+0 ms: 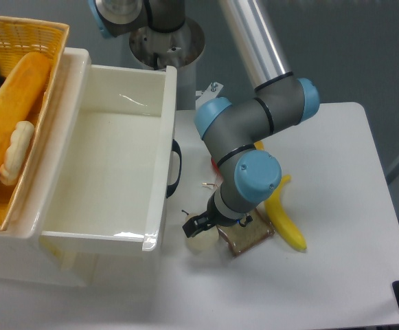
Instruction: Pick up the pear
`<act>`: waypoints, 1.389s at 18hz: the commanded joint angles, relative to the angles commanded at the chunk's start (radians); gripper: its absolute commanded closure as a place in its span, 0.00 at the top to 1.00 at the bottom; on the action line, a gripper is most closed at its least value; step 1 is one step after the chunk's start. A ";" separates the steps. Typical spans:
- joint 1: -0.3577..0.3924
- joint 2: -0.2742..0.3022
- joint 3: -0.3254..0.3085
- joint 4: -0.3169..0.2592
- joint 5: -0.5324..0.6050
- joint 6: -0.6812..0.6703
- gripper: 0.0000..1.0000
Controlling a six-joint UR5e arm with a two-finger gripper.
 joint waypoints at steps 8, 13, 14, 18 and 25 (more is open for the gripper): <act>-0.025 -0.021 0.003 0.023 0.051 -0.005 1.00; -0.032 -0.034 0.005 0.037 0.054 -0.005 1.00; -0.032 -0.034 0.005 0.041 0.054 -0.005 1.00; -0.035 -0.029 0.005 0.043 0.052 -0.005 0.96; -0.041 -0.022 -0.009 0.043 0.052 -0.005 0.74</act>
